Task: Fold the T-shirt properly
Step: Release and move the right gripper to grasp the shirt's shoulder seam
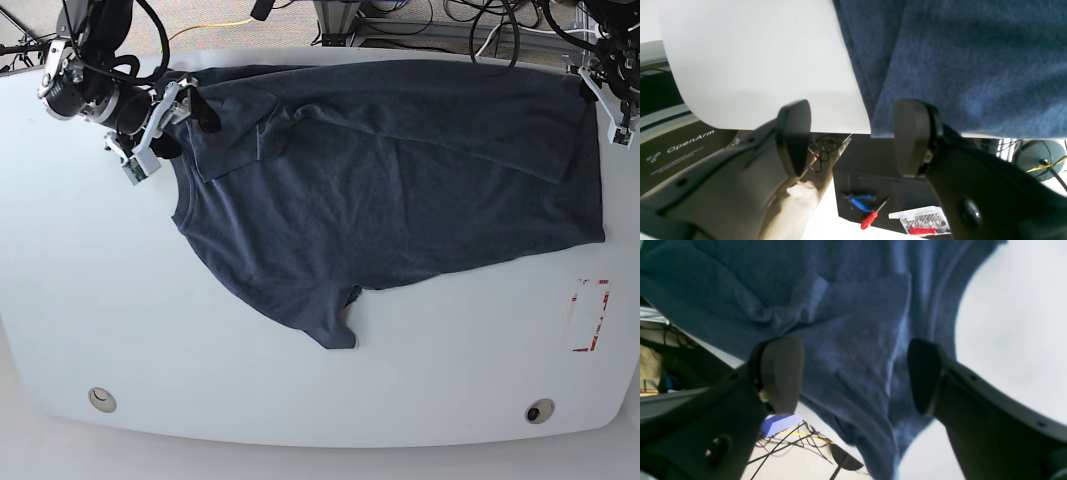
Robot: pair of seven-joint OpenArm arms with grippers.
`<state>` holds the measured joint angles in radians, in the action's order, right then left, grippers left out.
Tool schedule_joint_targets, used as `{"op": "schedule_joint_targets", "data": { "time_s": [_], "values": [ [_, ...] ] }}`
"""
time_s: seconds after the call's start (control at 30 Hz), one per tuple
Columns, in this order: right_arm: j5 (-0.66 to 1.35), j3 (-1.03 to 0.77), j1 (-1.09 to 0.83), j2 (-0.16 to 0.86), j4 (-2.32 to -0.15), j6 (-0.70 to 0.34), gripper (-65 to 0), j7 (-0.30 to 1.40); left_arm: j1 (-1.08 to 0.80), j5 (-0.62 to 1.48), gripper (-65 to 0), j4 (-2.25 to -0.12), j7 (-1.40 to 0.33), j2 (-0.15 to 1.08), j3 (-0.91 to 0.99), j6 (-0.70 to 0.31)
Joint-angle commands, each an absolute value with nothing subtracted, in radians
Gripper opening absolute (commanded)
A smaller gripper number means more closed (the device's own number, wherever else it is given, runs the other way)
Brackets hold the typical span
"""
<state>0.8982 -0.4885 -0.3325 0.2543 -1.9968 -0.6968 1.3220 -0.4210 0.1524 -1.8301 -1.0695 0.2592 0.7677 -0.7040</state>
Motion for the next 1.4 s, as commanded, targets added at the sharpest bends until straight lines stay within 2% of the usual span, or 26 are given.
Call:
{"op": "schedule_joint_targets", "data": {
  "time_s": [0.0,0.17,0.47,0.53,0.7,1.07,1.27,1.37],
  "values": [
    [0.839,-0.469,-0.320,0.237,-1.991,-0.698,-19.2,1.310,-0.423,0.151,-28.3,-1.845,-1.064,0.278,0.776,-0.698],
    [0.737,-0.432,-0.262,0.206,-1.929,-0.698,-19.2,1.307,-0.423,0.151,-28.3,-1.845,-1.064,0.278,0.776,-0.698],
    [0.734,-0.420,-0.234,0.211,-1.839,-0.698,-19.5,1.264,-0.423,0.153,-28.3,-1.845,-1.064,0.278,0.776,-0.698],
    [0.734,-0.420,-0.234,0.211,-1.830,-0.698,-21.9,1.260,-0.421,0.153,-28.3,-1.845,-1.064,0.278,0.776,-0.698],
    [0.734,-0.420,-0.239,0.206,-1.830,-0.698,-34.6,1.260,-0.421,0.153,-28.3,-1.845,-1.064,0.278,0.776,-0.698],
    [0.731,-0.420,-0.234,0.186,-1.824,-0.698,-35.4,1.257,-0.421,0.153,-28.3,-1.845,-1.064,0.278,0.776,-0.698],
    [0.731,-0.420,-0.211,0.186,-1.738,-0.698,-47.2,1.242,-0.421,0.153,-28.3,-1.845,-1.064,0.278,0.776,-0.698],
    [0.733,-0.420,-0.213,0.186,-1.732,-0.698,-50.6,1.237,-0.421,0.153,-28.3,-1.845,-1.064,0.278,0.776,-0.698]
  ]
}}
